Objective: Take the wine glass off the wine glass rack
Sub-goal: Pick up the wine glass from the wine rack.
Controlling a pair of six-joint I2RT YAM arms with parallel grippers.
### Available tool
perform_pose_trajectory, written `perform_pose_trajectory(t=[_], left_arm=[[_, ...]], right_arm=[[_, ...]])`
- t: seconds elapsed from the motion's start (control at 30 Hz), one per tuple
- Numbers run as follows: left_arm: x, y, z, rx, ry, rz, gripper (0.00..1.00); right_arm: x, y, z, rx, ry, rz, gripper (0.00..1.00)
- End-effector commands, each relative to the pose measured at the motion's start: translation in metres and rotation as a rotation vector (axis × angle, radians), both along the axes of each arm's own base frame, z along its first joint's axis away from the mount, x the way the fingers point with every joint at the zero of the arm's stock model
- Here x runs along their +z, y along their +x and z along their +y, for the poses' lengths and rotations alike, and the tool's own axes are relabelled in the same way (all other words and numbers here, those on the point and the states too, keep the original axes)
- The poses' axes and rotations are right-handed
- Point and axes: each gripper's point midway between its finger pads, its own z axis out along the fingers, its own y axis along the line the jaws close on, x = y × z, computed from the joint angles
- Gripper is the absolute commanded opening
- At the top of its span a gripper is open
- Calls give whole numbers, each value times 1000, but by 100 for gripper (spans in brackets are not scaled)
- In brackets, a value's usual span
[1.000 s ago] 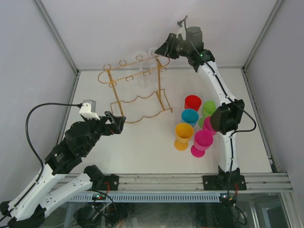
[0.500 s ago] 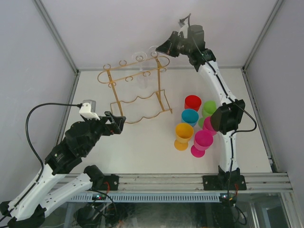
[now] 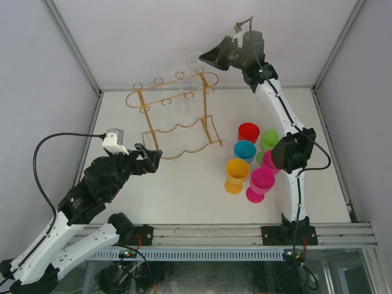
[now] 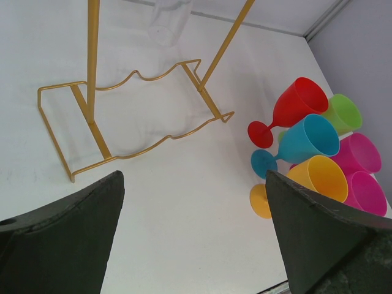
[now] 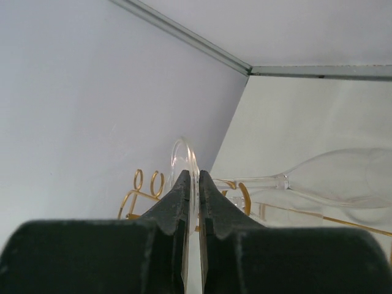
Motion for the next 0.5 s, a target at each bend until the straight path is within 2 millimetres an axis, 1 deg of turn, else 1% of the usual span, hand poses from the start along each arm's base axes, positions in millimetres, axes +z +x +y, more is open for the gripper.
perform_pose_trajectory(t=[0.0,0.27,0.47], left_arm=[[3,2,0,12,-23,-10,100],[3,1,1,11,-24,-9,100],[5,-1,2,9,-32,-19,100]], right_arm=[[43,2,-5,-36,118,-53,0],[58,10,-11,-77,162,-93,0],[72,16,-29,-136,155,-149,0]])
